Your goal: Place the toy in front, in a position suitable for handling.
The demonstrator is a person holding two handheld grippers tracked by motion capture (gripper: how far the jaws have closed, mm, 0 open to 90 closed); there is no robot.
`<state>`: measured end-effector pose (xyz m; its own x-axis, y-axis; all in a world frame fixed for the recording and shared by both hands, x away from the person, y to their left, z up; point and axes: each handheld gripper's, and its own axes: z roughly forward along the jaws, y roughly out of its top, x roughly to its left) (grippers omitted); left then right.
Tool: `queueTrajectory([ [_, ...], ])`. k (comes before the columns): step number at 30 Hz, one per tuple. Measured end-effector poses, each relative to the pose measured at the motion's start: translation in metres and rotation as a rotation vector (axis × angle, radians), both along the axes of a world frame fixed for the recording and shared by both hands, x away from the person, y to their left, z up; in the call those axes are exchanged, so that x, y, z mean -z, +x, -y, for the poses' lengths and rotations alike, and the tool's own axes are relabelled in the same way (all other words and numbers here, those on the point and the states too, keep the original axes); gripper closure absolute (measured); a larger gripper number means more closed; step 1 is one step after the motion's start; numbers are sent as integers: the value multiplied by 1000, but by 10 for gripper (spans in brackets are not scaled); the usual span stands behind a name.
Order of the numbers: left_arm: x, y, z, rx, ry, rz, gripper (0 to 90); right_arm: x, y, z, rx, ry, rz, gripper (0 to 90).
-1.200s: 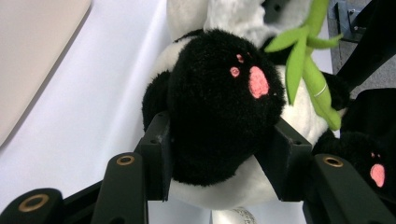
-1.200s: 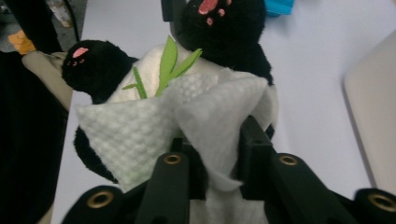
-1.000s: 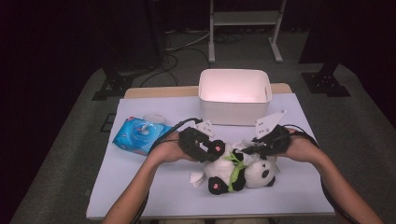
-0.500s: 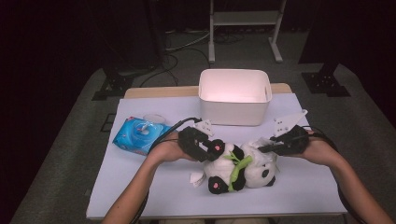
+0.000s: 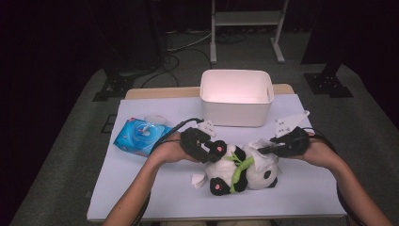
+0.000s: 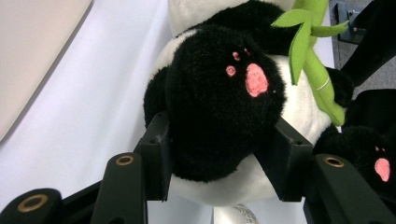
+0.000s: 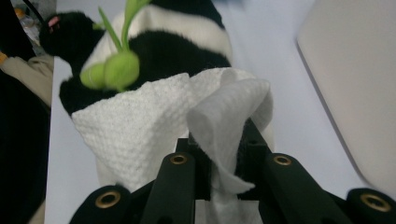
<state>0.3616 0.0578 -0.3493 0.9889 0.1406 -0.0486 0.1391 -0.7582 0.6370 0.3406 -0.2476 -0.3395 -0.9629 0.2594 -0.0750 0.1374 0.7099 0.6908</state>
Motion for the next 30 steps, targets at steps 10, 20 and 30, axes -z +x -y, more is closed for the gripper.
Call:
queueTrajectory([
  [10, 0, 1, -2, -9, -11, -11, 454, 7, 6, -25, -30, -1, -37, 788],
  [20, -1, 1, 1, -6, -12, -9, 501, -3, 7, -61, -103, -58, 16, 789],
  [30, -2, -2, -1, 7, -30, -15, 506, -19, 11, -88, -139, -4, 40, 788],
])
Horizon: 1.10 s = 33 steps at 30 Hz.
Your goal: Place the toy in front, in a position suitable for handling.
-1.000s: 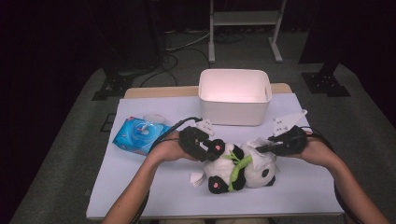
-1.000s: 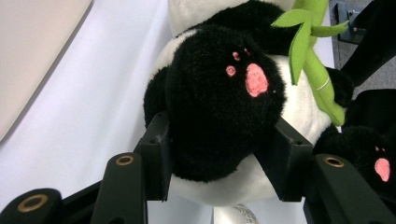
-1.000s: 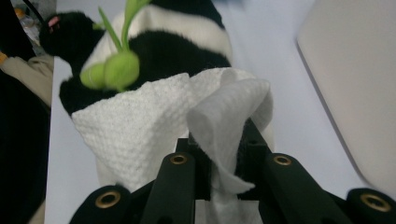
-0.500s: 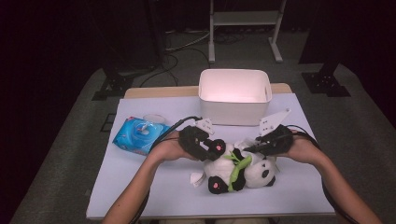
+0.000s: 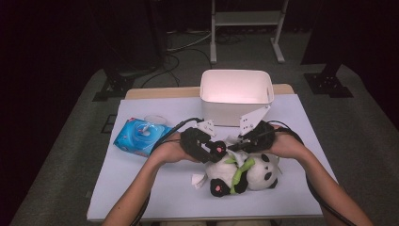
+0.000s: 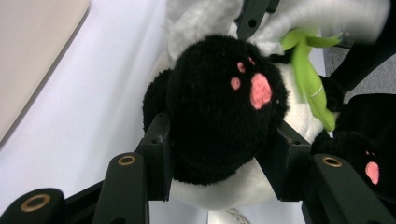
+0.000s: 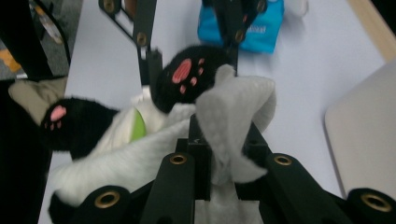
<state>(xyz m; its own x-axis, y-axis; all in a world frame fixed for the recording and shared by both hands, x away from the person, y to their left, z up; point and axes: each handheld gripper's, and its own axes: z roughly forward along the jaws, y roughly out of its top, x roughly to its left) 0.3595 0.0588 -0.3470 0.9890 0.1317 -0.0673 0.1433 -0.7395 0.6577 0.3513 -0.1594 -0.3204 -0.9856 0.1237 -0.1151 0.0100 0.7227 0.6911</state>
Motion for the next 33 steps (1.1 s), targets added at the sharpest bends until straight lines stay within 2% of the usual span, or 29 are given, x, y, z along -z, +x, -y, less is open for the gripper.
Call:
queueTrajectory([
  [4, 2, 0, -3, -3, -2, -3, 509, 0, 1, -4, -3, -6, -10, 788],
  [8, 2, 0, -3, -8, -6, -3, 517, 5, 2, 4, 10, -46, -30, 788],
  [14, 2, 0, -3, -14, -1, -3, 516, 8, 2, 35, 67, -61, -37, 788],
  [21, -1, 1, -1, -9, 22, -3, 516, 7, -3, 78, 141, -46, -40, 788],
  [23, -2, 2, -1, -6, 25, -6, 514, 11, -3, 86, 165, -54, -53, 788],
  [24, -2, 2, -1, -7, 23, -7, 514, 14, -2, 90, 166, -43, -64, 787],
  [26, -3, 3, 1, -9, 27, -9, 506, 21, -3, 91, 170, -24, -89, 788],
  [29, -4, 3, 2, -8, 44, -5, 489, 28, -6, 86, 166, -17, -88, 792],
  [33, -7, 1, 4, 2, 49, -13, 458, 30, -9, 84, 158, -3, -85, 796],
])
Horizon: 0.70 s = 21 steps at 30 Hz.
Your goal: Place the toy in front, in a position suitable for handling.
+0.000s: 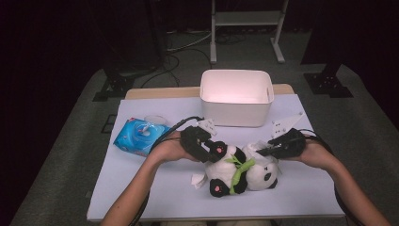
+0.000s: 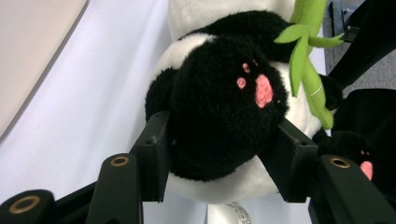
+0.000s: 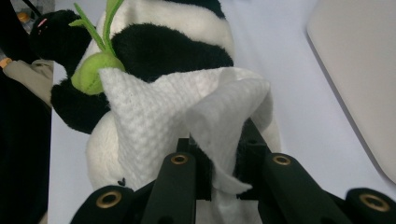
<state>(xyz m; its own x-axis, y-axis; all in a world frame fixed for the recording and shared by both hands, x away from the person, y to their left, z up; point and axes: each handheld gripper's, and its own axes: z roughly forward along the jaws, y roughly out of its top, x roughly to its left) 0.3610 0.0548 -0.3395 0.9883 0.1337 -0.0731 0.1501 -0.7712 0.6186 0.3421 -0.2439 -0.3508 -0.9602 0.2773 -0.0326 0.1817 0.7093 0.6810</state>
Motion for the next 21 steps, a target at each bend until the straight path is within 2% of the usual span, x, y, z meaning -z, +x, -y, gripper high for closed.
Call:
queueTrajectory([
  [8, -5, -1, 10, 19, -3, -15, 368, -1, -10, -4, -20, -13, 20, 799],
  [12, -9, -3, 13, 33, -25, -24, 367, -2, -15, -4, -31, -18, 35, 799],
  [17, -13, -4, 18, 53, -17, -18, 364, -1, -19, -4, -32, -5, 38, 800],
  [21, -17, -6, 28, 74, -22, -30, 354, -1, -22, -5, -45, 4, 39, 801],
])
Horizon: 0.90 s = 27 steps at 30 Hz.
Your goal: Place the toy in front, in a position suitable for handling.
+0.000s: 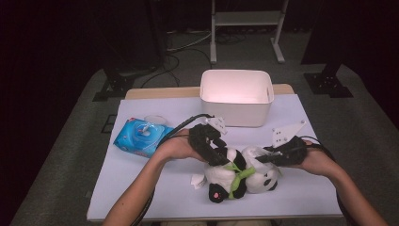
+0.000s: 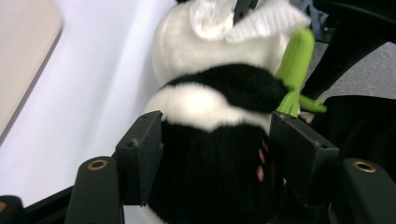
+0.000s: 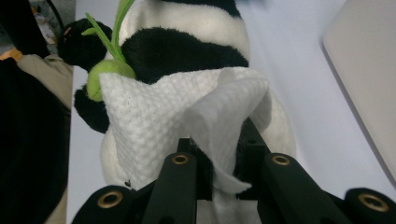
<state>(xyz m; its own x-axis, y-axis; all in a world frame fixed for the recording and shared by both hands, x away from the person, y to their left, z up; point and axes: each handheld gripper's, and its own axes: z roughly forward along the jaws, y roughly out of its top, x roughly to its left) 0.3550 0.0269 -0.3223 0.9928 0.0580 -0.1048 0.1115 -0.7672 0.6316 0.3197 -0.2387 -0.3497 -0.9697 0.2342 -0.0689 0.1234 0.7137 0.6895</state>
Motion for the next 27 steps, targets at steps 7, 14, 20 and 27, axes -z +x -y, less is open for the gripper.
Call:
queueTrajectory([
  [7, -8, 0, 13, 33, -8, -2, 343, -4, -13, -4, -30, -22, 22, 800],
  [14, -1, 6, 18, 28, 30, -36, 336, -4, -25, -3, -55, -27, 42, 800],
  [20, 14, 5, 22, 52, 52, -114, 329, -9, -33, -1, -82, -42, 61, 799],
  [27, 18, 4, 19, 55, 41, -156, 335, -27, -25, 6, -72, -5, 88, 800],
])
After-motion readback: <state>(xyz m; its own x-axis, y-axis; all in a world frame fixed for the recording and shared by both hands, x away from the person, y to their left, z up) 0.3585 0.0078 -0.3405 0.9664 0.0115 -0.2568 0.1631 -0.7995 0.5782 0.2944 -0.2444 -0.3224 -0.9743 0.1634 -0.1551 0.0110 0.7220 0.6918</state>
